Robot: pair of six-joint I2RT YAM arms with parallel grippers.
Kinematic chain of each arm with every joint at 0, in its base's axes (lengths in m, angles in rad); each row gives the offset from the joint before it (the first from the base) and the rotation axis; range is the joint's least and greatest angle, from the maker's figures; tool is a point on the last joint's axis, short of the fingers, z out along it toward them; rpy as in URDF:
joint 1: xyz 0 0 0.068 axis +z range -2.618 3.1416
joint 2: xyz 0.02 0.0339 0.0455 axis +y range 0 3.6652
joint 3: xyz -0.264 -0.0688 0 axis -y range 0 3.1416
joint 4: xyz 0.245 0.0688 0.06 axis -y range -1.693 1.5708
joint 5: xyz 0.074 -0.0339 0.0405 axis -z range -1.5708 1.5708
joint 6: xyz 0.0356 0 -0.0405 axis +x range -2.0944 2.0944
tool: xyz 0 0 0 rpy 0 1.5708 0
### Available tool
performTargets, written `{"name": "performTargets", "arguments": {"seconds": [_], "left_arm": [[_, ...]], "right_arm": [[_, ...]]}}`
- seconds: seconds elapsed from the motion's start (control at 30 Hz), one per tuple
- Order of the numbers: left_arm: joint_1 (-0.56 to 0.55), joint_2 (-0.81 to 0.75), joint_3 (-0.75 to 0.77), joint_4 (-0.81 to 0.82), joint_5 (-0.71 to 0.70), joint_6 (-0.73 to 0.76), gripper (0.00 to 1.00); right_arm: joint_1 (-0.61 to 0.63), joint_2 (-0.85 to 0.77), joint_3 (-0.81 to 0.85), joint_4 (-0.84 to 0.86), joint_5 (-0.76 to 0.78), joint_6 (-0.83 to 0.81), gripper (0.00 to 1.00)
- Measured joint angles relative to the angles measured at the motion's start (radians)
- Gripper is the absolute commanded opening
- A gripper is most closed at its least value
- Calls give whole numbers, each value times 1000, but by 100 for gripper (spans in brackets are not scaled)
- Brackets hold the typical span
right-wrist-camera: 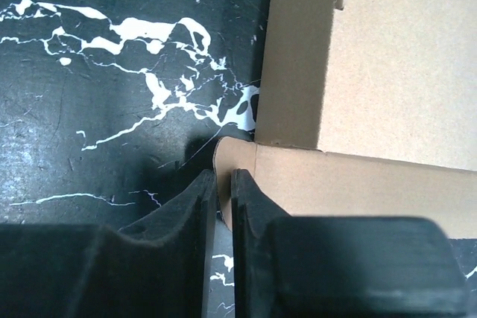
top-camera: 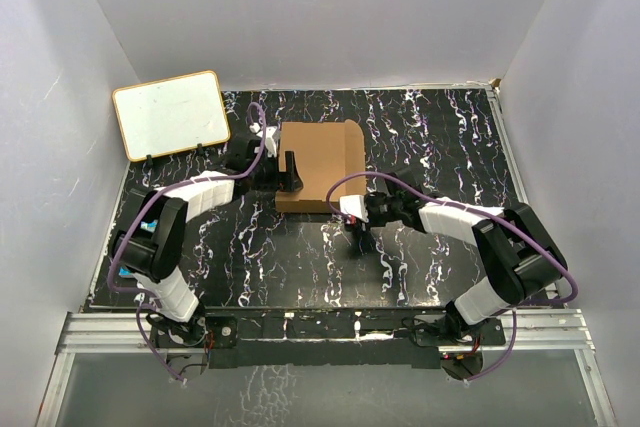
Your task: Fold the paper box
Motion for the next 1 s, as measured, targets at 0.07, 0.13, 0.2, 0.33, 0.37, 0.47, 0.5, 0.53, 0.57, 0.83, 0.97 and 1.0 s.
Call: {"name": "performTargets", "arguments": {"seconds": [0.07,0.13,0.2,0.33,0.37,0.47,0.5,0.53,0.57,0.83,0.97,1.0], "left_arm": [[0,9,9,-2,5,6,84],[0,14,17,-8,6,13,84],[0,18,23,-14,8,18,84],[1,18,26,-18,8,32,84],[3,18,26,-18,9,37,84],[4,18,26,-14,14,53,84],[5,18,26,-14,17,58,84],[5,18,26,-13,19,64,84],[5,18,26,-13,22,70,84],[9,18,33,-21,37,107,84],[10,19,40,-29,40,119,84],[10,19,42,-32,40,122,84]], "right_arm": [[-2,0,1,10,-3,12,10],[-10,0,6,24,-5,27,8],[-19,0,11,32,-5,47,8],[-28,5,26,33,0,115,8],[-29,8,31,32,2,130,8],[-32,18,45,27,3,172,8],[-32,20,48,24,3,185,8],[-32,21,50,23,4,195,8],[-32,24,55,20,4,210,8],[-33,55,97,11,19,319,8],[-38,65,110,10,24,361,8],[-38,68,114,9,25,370,8]]}}
